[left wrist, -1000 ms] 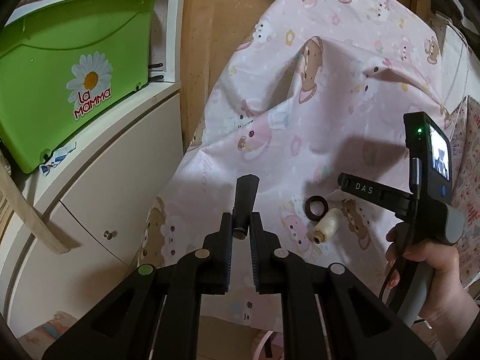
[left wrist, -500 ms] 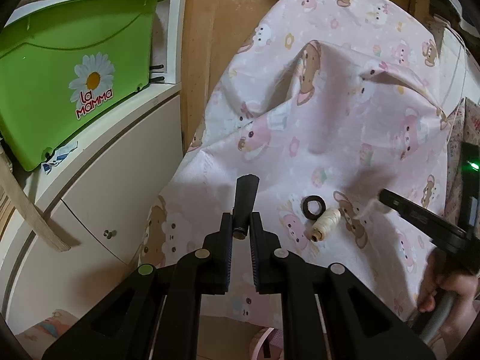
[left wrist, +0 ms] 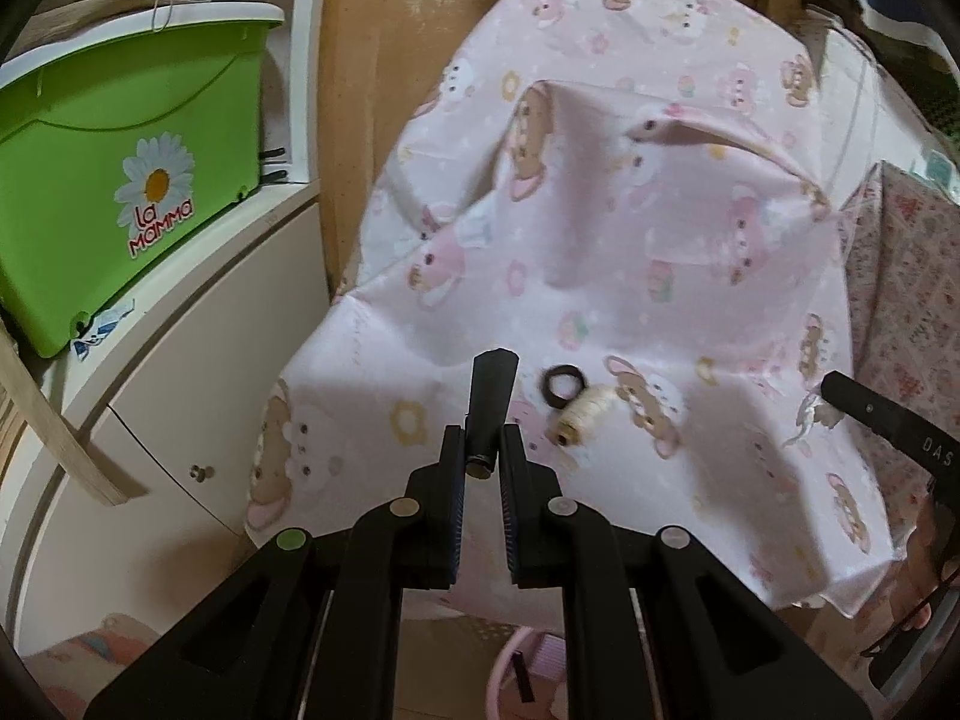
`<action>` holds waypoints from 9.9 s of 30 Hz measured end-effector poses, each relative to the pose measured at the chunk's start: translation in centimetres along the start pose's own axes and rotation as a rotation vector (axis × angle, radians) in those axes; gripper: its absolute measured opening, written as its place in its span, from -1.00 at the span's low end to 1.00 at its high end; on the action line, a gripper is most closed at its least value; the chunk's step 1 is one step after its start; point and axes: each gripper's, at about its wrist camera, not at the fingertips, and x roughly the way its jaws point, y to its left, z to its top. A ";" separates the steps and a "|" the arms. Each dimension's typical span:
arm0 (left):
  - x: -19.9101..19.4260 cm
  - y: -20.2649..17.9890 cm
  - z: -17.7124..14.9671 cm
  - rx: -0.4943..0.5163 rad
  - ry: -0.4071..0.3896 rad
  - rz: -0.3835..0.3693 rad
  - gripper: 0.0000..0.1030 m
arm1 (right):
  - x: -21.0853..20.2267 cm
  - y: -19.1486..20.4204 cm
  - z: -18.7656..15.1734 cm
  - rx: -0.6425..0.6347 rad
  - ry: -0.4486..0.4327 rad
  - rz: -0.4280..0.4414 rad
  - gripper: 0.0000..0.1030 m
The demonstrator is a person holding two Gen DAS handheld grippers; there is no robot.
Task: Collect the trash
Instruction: 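Carry the cylinder and tissue down over the wastebasket with both grippers, then open both grippers to drop the cylinder and tissue into the basket, then raise both grippers back toward the spool on the table, then lower the left gripper onto the black hair tie and close it, then grasp the cream thread spool with the right gripper while the left holds the hair tie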
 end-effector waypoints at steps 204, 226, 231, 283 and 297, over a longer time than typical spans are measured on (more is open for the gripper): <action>14.8 -5.6 6.8 0.006 0.423 0.040 -0.93 | -6.5 -8.3 -6.0 -0.081 0.072 -0.456 -0.03; 0.8 -4.7 6.0 0.128 0.027 -0.032 -0.93 | -6.0 -7.3 -6.2 -0.081 0.068 -0.432 0.24; 1.4 -3.3 4.9 0.100 0.038 -0.020 -0.93 | -5.3 -6.3 -6.1 -0.098 0.074 -0.424 0.27; 1.9 3.6 4.3 -0.096 0.052 0.110 -0.92 | 14.1 9.0 -2.0 -0.167 0.214 -0.171 -0.05; 1.9 2.0 3.5 -0.031 0.044 0.105 -0.92 | 5.7 8.3 -1.7 -0.244 0.051 -0.162 -0.05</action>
